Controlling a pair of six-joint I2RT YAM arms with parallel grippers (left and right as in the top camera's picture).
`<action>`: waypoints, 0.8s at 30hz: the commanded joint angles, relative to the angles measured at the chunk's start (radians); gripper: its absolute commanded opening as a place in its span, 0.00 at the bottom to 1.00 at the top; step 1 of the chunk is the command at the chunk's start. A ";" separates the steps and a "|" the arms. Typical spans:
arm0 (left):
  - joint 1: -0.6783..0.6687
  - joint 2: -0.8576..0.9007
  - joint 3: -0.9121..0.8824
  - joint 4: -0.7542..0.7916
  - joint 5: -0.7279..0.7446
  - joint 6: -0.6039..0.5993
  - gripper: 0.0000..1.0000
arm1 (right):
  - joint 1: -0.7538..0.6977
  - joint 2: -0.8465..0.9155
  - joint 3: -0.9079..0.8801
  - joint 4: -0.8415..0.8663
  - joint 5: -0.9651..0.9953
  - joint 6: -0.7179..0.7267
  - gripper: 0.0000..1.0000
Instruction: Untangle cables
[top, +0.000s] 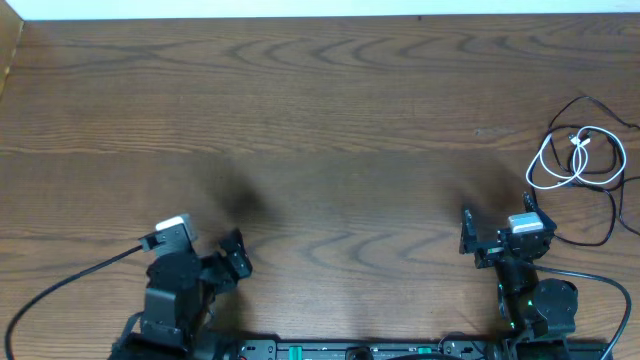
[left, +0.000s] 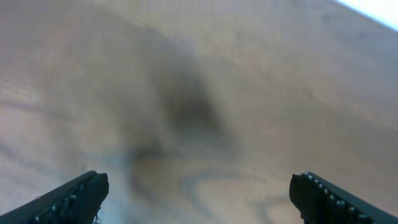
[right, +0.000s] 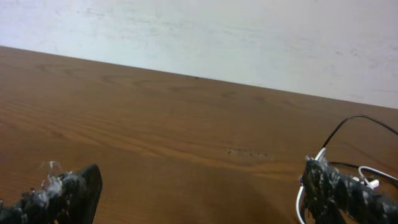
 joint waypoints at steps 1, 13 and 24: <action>0.076 -0.064 -0.067 0.089 0.149 0.241 0.98 | 0.006 -0.007 -0.005 -0.001 0.004 0.008 0.99; 0.174 -0.229 -0.319 0.527 0.355 0.499 0.97 | 0.006 -0.007 -0.005 -0.001 0.004 0.008 0.99; 0.174 -0.349 -0.520 0.798 0.411 0.573 0.98 | 0.006 -0.007 -0.005 -0.001 0.004 0.008 0.99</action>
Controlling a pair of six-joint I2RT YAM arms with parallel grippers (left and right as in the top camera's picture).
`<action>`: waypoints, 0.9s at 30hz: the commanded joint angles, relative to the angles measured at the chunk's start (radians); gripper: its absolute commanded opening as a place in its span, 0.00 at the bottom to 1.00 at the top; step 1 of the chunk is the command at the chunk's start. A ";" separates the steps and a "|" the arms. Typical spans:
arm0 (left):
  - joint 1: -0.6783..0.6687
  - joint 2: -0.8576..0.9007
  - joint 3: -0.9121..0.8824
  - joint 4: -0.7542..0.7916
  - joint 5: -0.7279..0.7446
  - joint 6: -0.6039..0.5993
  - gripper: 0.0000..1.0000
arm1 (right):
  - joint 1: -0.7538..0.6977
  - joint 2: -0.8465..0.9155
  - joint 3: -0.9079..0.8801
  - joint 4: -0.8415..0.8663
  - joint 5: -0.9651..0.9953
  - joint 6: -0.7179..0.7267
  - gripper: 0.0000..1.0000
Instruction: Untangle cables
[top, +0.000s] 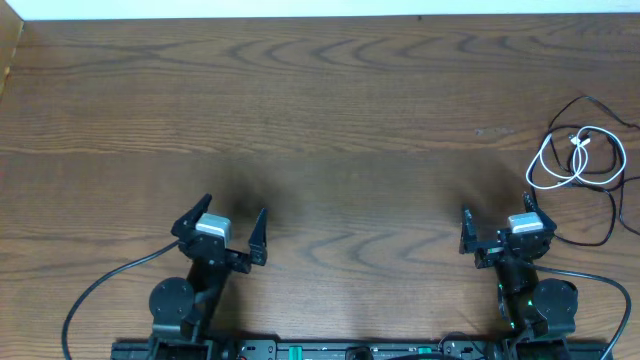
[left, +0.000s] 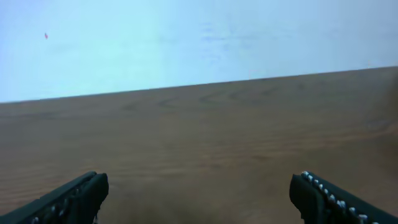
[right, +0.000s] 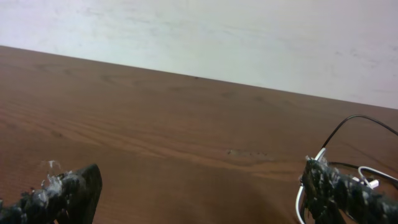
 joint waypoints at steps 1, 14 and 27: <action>0.005 -0.053 -0.045 0.020 0.024 0.037 0.97 | 0.006 -0.007 -0.005 -0.001 0.004 0.008 0.99; 0.005 -0.051 -0.124 0.057 0.056 0.116 0.97 | 0.006 -0.007 -0.005 -0.001 0.004 0.008 0.99; 0.005 -0.051 -0.129 0.052 0.029 0.190 0.97 | 0.006 -0.006 -0.005 -0.001 0.005 0.008 0.99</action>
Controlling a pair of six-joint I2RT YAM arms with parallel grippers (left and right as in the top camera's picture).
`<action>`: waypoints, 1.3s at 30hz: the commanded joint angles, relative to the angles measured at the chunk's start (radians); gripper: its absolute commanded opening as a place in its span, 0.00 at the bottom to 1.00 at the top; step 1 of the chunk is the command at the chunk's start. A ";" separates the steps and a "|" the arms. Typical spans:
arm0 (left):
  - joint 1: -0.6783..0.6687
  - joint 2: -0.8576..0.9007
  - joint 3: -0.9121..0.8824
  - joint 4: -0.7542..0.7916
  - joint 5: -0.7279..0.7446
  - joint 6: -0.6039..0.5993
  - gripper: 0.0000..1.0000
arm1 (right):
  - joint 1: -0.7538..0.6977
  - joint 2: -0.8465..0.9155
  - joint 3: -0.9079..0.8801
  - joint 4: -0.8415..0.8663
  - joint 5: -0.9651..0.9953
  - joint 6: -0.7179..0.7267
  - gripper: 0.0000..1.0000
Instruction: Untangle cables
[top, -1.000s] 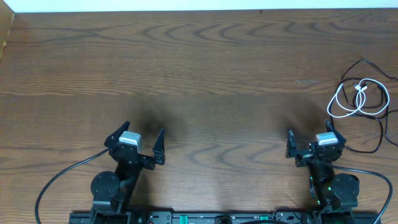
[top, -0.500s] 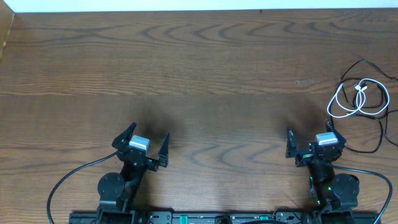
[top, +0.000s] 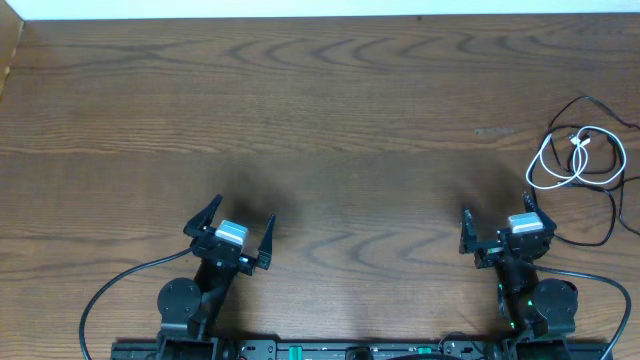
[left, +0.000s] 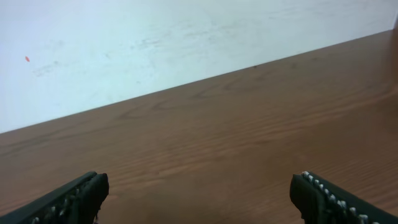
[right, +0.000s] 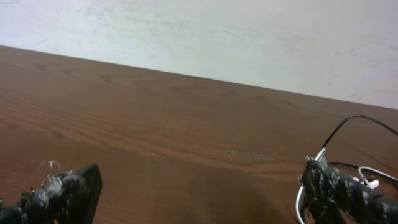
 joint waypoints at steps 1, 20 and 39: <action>0.005 -0.009 -0.029 -0.008 -0.051 0.033 0.97 | 0.006 -0.006 -0.005 -0.001 0.004 0.008 0.99; 0.018 -0.008 -0.029 -0.025 -0.098 -0.020 0.97 | 0.006 -0.005 -0.005 -0.001 0.004 0.008 0.99; -0.008 -0.008 -0.029 -0.026 -0.092 -0.146 0.97 | 0.006 -0.005 -0.005 -0.001 0.004 0.008 0.99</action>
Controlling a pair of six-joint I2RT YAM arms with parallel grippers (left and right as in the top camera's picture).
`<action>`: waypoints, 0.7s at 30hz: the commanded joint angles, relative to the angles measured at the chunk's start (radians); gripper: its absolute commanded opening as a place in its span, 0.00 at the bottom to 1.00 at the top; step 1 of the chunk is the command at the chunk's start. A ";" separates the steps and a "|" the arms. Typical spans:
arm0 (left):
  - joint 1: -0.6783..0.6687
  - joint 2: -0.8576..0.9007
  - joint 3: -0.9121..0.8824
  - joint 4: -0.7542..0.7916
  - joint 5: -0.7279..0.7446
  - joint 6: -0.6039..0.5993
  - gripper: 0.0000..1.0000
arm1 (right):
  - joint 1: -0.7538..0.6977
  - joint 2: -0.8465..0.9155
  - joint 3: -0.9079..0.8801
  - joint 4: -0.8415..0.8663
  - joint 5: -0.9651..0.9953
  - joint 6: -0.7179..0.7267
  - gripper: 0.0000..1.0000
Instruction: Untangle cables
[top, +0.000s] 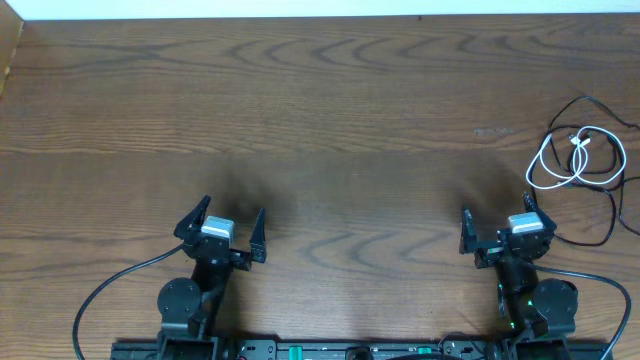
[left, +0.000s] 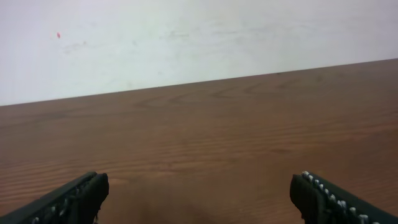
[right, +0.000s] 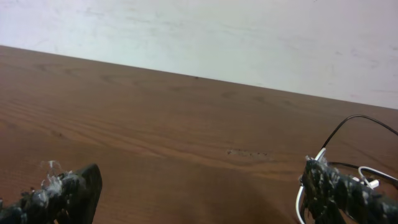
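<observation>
A coiled white cable (top: 584, 160) lies tangled with a thin black cable (top: 611, 212) at the table's right edge; the black cable (right: 353, 121) and the white cable (right: 368, 177) also show at the right of the right wrist view. My right gripper (top: 496, 228) rests open near the front edge, left of the cables and apart from them. My left gripper (top: 227, 221) stands open at the front left, far from the cables, with nothing between its fingers (left: 69, 199).
The wooden table (top: 330, 120) stretches bare across the middle and back. A pale wall (left: 186, 37) rises beyond its far edge. Black arm leads (top: 110, 290) run along the front edge by each base.
My left gripper has shifted slightly left and turned a little at the front left. The right arm and the cables have not moved.
At first my left arm was folded low at the front left, its camera facing the tabletop. Then it stood raised with the gripper open, looking toward the wall, and has since made small turns. The right gripper and cables stayed as they were.
</observation>
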 joint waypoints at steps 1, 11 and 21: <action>-0.013 -0.008 -0.016 -0.039 0.005 -0.029 0.98 | 0.006 -0.005 -0.005 -0.001 0.004 0.008 0.99; -0.035 -0.008 -0.016 -0.039 0.005 -0.110 0.97 | 0.006 -0.005 -0.005 -0.001 0.004 0.008 0.99; -0.035 -0.008 -0.016 -0.037 0.009 -0.109 0.98 | 0.006 -0.005 -0.005 -0.001 0.004 0.008 0.99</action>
